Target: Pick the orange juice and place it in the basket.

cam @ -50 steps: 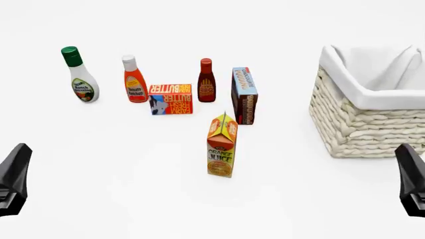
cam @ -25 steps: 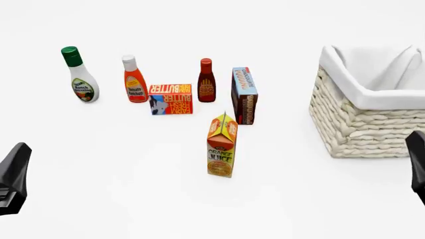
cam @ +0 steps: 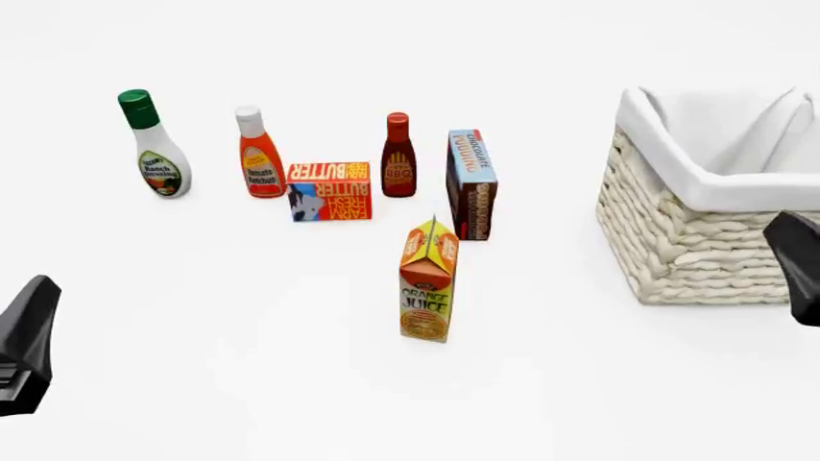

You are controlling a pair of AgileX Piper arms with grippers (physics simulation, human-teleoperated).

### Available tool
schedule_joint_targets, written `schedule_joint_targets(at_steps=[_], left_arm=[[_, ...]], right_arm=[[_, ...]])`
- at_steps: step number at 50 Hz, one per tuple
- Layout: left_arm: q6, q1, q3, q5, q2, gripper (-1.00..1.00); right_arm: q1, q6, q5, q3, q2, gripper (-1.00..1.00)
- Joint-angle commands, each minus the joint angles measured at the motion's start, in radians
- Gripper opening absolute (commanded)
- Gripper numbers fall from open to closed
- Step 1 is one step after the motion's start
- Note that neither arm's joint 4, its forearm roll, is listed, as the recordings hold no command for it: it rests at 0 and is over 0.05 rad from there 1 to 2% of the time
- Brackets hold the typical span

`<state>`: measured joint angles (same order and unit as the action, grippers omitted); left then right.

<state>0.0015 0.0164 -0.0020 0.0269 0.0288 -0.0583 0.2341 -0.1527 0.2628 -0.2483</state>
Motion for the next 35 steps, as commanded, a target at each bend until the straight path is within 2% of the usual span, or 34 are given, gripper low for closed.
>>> schedule_joint_targets(at_steps=[1, 4, 5, 6, 10, 16, 17, 28, 29, 35], left_arm=[[0.0, 0.0, 0.0, -0.005, -0.005, 1.0], [0.0, 0.0, 0.0, -0.006, -0.006, 1.0], [0.0, 0.0, 0.0, -0.006, -0.006, 1.0], [0.0, 0.0, 0.0, -0.006, -0.007, 1.0], [0.0, -0.001, 0.0, -0.006, -0.006, 1.0], [0.0, -0.001, 0.0, -0.006, -0.006, 1.0], [0.0, -0.001, 0.0, -0.006, -0.006, 1.0], [0.0, 0.0, 0.0, -0.006, -0.006, 1.0], [0.0, 0.0, 0.0, -0.006, -0.006, 1.0], [0.0, 0.0, 0.0, -0.006, -0.006, 1.0]], right_arm=[[-0.036, 0.067, -0.043, 0.054, -0.091, 1.0], [-0.05, 0.11, -0.033, 0.058, -0.137, 1.0], [-0.049, 0.116, -0.029, 0.059, -0.154, 1.0], [-0.063, 0.099, -0.038, 0.078, -0.15, 1.0], [-0.092, 0.147, -0.036, 0.096, -0.202, 1.0], [-0.114, 0.156, -0.073, 0.156, -0.238, 1.0], [-0.134, 0.18, -0.07, 0.163, -0.261, 1.0], [-0.167, 0.182, -0.077, 0.26, -0.388, 1.0], [-0.181, 0.209, -0.062, 0.257, -0.43, 1.0], [-0.191, 0.238, -0.041, 0.275, -0.497, 1.0]])
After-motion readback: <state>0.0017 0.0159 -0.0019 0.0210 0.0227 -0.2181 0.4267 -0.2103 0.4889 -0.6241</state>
